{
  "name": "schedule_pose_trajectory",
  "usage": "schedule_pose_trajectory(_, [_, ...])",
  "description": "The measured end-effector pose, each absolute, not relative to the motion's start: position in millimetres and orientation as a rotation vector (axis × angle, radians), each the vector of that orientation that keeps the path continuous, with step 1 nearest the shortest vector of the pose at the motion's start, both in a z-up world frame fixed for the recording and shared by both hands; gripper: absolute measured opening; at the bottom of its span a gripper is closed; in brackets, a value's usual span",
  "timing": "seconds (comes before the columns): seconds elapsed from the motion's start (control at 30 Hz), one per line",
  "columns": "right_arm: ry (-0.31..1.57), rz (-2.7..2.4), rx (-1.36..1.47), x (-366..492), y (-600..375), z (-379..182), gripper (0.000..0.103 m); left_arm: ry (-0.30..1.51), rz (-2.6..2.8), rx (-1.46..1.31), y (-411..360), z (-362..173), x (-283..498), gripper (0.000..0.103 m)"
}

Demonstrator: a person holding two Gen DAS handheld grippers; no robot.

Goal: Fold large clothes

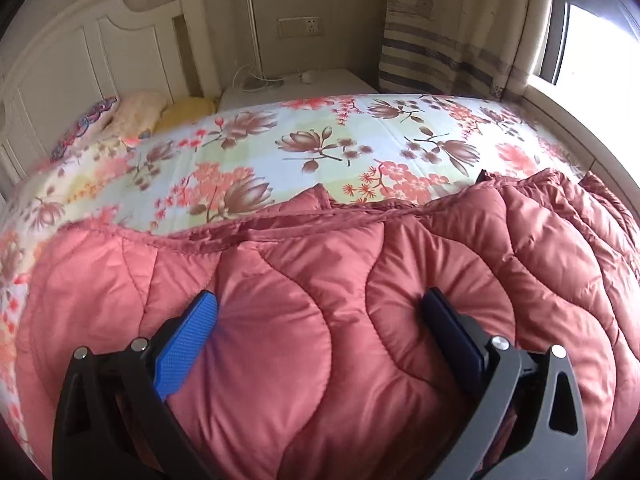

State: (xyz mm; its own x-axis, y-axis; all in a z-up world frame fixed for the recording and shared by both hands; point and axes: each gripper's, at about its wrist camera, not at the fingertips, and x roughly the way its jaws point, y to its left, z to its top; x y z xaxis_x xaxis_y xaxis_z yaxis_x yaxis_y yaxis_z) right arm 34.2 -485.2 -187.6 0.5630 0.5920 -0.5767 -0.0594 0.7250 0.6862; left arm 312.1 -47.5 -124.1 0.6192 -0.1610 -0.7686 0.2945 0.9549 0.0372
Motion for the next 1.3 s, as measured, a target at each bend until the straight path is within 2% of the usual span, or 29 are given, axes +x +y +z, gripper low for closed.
schedule_pose_trajectory(0.23, [0.870, 0.394, 0.625, 78.0, -421.9, -183.8, 0.099, 0.869, -0.271, 0.140, -42.3, -124.1, 311.5, 0.101])
schedule_pose_trajectory(0.33, [0.825, 0.331, 0.736, 105.6, -415.2, -187.0, 0.099, 0.884, -0.285, 0.101, -36.7, -123.8, 316.9, 0.101])
schedule_pose_trajectory(0.47, [0.673, 0.273, 0.936, 138.6, -414.5, -188.3, 0.099, 0.893, -0.281, 0.056, -29.3, -124.9, 321.6, 0.101])
schedule_pose_trajectory(0.6, [0.630, 0.250, 0.954, 169.9, -405.6, -187.6, 0.098, 0.887, -0.220, 0.014, -18.3, -124.4, 325.7, 0.101])
schedule_pose_trajectory(0.63, [0.608, 0.255, 0.932, 174.1, -402.6, -184.8, 0.082, 0.885, -0.214, 0.006, -16.1, -124.0, 326.2, 0.101])
schedule_pose_trajectory(0.67, [0.595, 0.246, 0.903, 174.7, -401.4, -181.8, 0.057, 0.879, -0.209, -0.008, -13.8, -123.2, 326.3, 0.101])
schedule_pose_trajectory(0.7, [0.570, 0.232, 0.861, 173.2, -400.6, -176.6, 0.046, 0.875, -0.212, -0.015, -11.9, -122.7, 325.8, 0.101])
schedule_pose_trajectory(0.73, [0.546, 0.240, 0.844, 170.6, -403.2, -174.3, 0.039, 0.871, -0.216, -0.018, -11.7, -122.3, 325.4, 0.101])
schedule_pose_trajectory(0.97, [0.395, 0.289, 0.686, 144.1, -403.2, -140.3, 0.035, 0.850, -0.279, 0.066, -48.6, -120.1, 336.6, 0.101])
schedule_pose_trajectory(1.2, [0.399, 0.198, 0.719, 155.2, -434.4, -149.5, 0.035, 0.877, -0.342, 0.178, -113.2, -119.4, 377.6, 0.101])
schedule_pose_trajectory(1.3, [0.407, 0.184, 0.749, 156.7, -443.1, -154.0, 0.035, 0.854, -0.302, 0.141, -118.4, -98.3, 382.9, 0.101])
